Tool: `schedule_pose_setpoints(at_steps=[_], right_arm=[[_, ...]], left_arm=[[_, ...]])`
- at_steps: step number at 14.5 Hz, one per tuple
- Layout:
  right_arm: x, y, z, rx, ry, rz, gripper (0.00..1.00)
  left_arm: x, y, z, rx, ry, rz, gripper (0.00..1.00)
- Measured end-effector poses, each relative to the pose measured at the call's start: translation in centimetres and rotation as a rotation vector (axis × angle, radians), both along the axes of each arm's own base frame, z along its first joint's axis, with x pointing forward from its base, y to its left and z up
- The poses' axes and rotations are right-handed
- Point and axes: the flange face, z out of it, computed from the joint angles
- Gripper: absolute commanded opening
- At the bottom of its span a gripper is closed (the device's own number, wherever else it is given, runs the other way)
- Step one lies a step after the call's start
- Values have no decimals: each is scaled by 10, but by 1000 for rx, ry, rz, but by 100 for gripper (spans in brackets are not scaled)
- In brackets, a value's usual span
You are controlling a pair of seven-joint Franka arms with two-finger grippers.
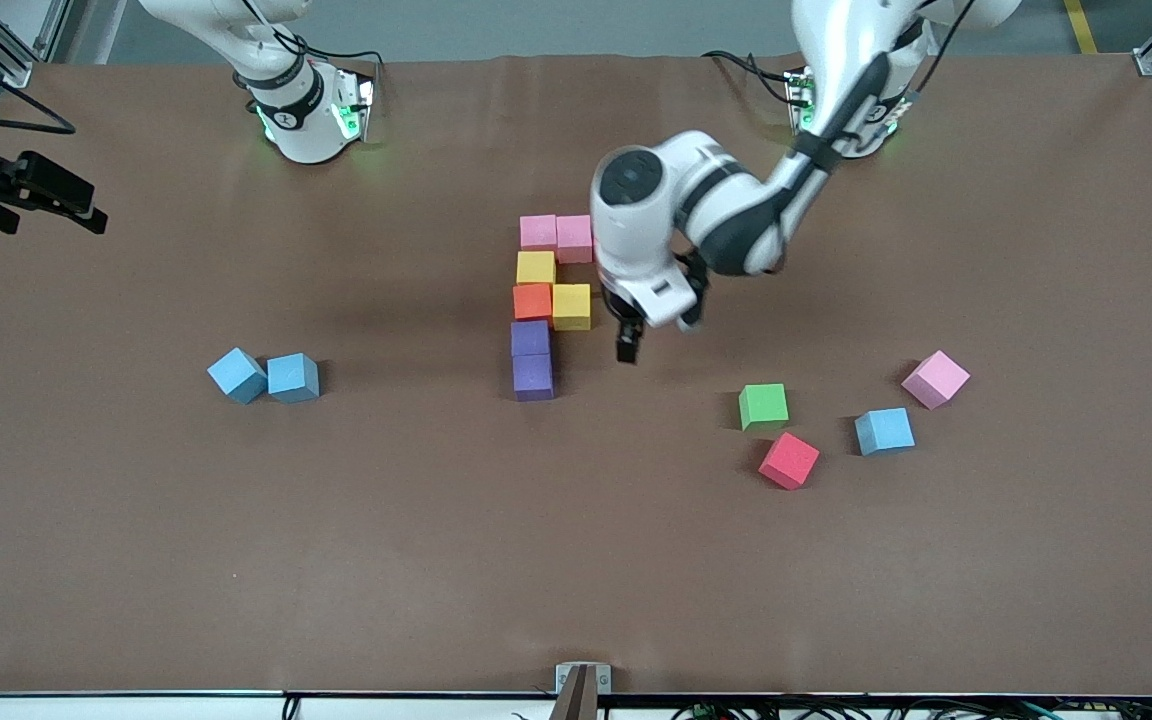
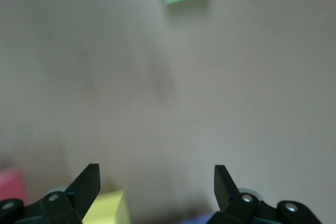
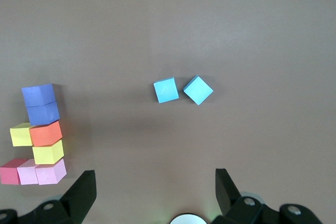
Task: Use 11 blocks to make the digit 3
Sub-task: 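Move the left gripper to the green cube and grasp it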
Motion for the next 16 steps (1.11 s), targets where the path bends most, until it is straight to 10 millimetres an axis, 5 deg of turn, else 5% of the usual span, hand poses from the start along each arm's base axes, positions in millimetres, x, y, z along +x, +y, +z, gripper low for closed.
schedule_pose_setpoints(at_steps=[2,7,16], right_arm=[[0,-1,2,0,-5,-1,100],[0,-2,3,0,-7,-4,100],[0,-8,6,0,-14,-16,100]], left_arm=[[37,41,4,12,4,-129,87],[72,97,-5,58,57,-511,94],[97,159,-21,89,133,-934,99]])
